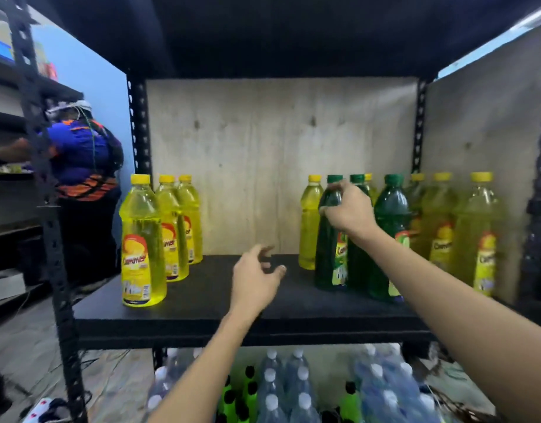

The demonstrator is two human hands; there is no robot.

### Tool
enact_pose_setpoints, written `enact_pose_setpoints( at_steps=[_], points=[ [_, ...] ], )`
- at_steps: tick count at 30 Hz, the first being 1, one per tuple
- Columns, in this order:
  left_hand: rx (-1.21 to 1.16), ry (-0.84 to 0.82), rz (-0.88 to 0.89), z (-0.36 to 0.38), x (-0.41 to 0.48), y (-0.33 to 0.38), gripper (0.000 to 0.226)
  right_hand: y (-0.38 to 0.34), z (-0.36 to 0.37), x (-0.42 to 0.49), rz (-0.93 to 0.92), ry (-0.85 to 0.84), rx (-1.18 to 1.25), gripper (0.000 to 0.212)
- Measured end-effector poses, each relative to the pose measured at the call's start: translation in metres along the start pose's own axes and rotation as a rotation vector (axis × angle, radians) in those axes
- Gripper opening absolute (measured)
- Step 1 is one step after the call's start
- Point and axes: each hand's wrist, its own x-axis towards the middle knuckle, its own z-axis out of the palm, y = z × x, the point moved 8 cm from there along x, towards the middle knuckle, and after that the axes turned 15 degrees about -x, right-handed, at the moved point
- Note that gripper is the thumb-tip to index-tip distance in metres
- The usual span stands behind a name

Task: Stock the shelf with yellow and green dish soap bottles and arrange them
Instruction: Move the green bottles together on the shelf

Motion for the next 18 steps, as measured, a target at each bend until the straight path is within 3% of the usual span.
enact_pose_setpoints(
  at_steps=[2,7,10,12,16,18],
  points=[
    [-0.059,-0.078,-0.117,0.054,0.007,-0.007,0.051,0.015,-0.002,0.022,-0.006,-0.016,-0.009,0.065],
    [0.058,-0.056,-0.149,0.141,0.011,-0.008,0.082,0.020,0.006,0.054,-0.101,-0.081,-0.012,0.091],
    [0.070,-0.037,-0.221,0.166,0.011,-0.012,0.100,0.026,0.020,0.069,0.008,-0.184,0.164,0.097],
    [0.056,-0.013,-0.247,0.170,0.014,-0.015,0.102,0.030,0.028,0.075,0.064,-0.210,0.182,0.091],
    [-0.039,0.093,-0.215,0.166,0.023,-0.024,0.097,0.024,0.022,0.074,0.024,-0.153,0.119,0.049],
    [-0.086,0.124,-0.201,0.160,0.024,-0.028,0.097,0.016,0.017,0.064,-0.024,-0.182,0.178,0.053]
  ],
)
